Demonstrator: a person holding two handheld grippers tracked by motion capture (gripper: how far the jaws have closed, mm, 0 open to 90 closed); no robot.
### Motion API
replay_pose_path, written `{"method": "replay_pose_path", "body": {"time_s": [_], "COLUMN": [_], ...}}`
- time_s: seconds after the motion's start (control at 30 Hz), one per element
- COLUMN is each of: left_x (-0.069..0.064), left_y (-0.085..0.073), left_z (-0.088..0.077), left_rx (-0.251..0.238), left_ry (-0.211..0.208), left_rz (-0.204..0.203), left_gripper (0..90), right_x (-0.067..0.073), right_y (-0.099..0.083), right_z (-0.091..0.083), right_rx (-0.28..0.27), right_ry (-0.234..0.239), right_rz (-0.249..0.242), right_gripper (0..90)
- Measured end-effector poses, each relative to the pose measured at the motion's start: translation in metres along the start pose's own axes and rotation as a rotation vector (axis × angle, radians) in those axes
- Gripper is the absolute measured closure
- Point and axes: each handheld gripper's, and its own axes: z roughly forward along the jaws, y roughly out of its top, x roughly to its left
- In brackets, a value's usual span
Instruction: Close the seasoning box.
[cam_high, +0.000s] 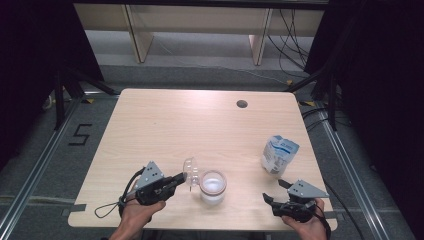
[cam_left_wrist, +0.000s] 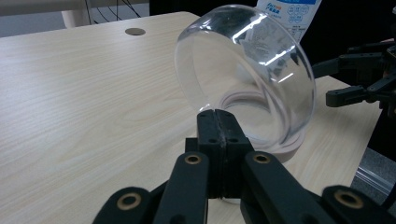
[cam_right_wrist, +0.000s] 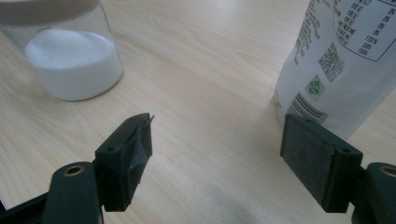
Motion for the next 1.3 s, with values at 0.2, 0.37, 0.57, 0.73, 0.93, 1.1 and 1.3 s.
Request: {"method": "replay_pose_path", "body": {"time_s": [0.2, 0.37, 0.57, 0.73, 0.93, 1.1, 1.3], "left_x": [-0.001, -0.002, -0.003, -0.004, -0.007, -0.009, -0.011], "left_y": [0.001, 0.002, 0.003, 0.003, 0.003, 0.004, 0.004], "left_z": [0.001, 0.002, 0.003, 0.006, 0.008, 0.010, 0.012], "left_rx": [-0.004, -0.004, 0.004, -0.001, 0.008, 0.014, 0.020], "left_ry": [-0.009, -0.014, -0.010, -0.021, -0.025, -0.032, -0.046], "left_rz": [0.005, 0.007, 0.013, 0.017, 0.021, 0.029, 0.033], "left_gripper": [89.3, 89.2, 89.0, 88.9, 88.6, 88.0, 86.9], "right_x": [0.000, 0.001, 0.000, 0.001, 0.001, 0.001, 0.002], "right_y": [0.000, 0.000, 0.000, 0.000, 0.000, 0.001, 0.001], "right_z": [0.000, -0.001, -0.001, -0.001, 0.000, 0.000, 0.000], "right_rx": [0.000, 0.006, 0.003, 0.006, 0.006, 0.003, 0.008], "right_ry": [-0.003, -0.008, -0.001, 0.000, 0.002, 0.000, 0.000], "right_rz": [0.001, 0.004, -0.008, -0.003, -0.007, -0.006, -0.001], "right_gripper": [26.0, 26.0, 26.0, 26.0, 26.0, 26.1, 26.1]}}
